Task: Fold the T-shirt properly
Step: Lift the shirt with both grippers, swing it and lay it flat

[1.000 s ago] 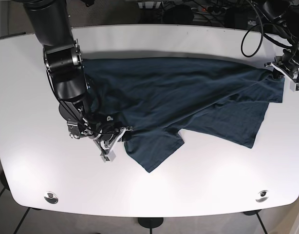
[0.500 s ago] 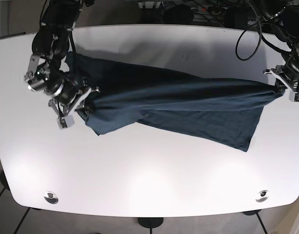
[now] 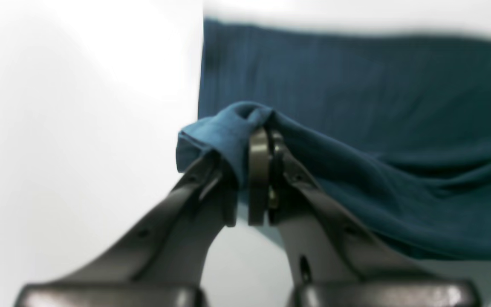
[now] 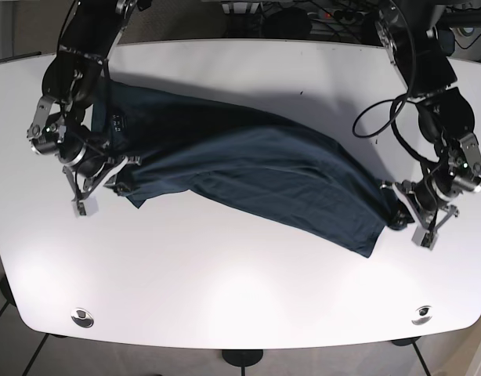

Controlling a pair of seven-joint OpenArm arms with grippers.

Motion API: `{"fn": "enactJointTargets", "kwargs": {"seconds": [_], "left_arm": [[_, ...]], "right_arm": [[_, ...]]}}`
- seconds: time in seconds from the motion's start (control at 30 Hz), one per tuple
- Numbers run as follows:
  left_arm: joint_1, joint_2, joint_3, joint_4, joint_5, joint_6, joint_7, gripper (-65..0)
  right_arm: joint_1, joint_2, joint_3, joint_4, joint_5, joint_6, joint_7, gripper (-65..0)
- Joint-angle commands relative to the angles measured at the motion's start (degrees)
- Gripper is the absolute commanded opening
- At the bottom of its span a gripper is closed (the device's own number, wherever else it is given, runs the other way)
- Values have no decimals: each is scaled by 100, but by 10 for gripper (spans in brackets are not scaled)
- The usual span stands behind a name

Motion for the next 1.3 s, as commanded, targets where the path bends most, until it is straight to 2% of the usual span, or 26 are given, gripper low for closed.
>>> {"fn": "enactJointTargets", "kwargs": {"seconds": [0.03, 0.13, 0.23, 0.3, 0.43, 0.53, 0.63, 0.7, 0.77, 0.87, 0.97, 1.0, 1.03, 1.1, 1.17, 1.3], "left_arm": [[-647, -94, 139, -282, -92, 5, -147, -636], [-1561, -94, 517, -1047, -92, 5, -560, -636], [-2441, -94, 868, -1891, -92, 186, -956, -636], [-3161, -129, 1150, -2594, -92, 300, -1334, -636], [-4427, -270, 1264, -3754, -92, 423, -2020, -635], [-5034, -551, 1264, -3948, -100, 414, -2081, -635], [-5148, -877, 1264, -3763, -136, 388, -2072, -635], [-4726, -956, 1229, -3456, -144, 388, -1923, -635], [-3856, -1017, 1185, -2867, -144, 379, -1905, -637], [-2748, -1070, 692, -2225, -144, 379, -1905, -637], [-1412, -1061, 420, -1645, -153, 335, -1914, -637], [-937, -1053, 262, -1478, -153, 159, -1914, -637], [-630, -1026, 139, -1407, -153, 10, -1905, -637], [-137, -850, -90, -1302, -144, 5, -1905, -637], [461, -798, -239, -1152, -127, 5, -1905, -637], [1261, -789, -239, -792, -136, 5, -1905, -639]], "right_arm": [[707, 103, 8, -381, 91, 2, 164, -633], [1744, 261, -168, -1163, 91, -16, 164, -633], [2614, 402, -423, -1700, 91, -262, 217, -633], [3309, 437, -511, -2060, 91, -315, 217, -633], [4487, 490, -696, -2456, 91, -324, 200, -633], [5023, 595, -705, -2447, 135, -324, -29, -633], [5234, 639, -687, -2201, 135, -315, -152, -633], [4953, 736, -678, -1805, 135, -288, -275, -633], [4337, 771, -669, -1410, 144, -262, -293, -633], [3502, 771, -669, -909, 144, -262, -275, -633], [2157, 718, -432, -205, 144, -262, -275, -633], [1638, 604, -274, -3, 144, -253, -275, -633], [1357, 560, -212, 94, 144, -253, -275, -633], [777, 507, -80, 261, 144, -253, -275, -631], [144, 481, 43, 498, 144, -130, -275, -631], [-656, 481, 148, 832, 144, -104, -275, -631]]}}
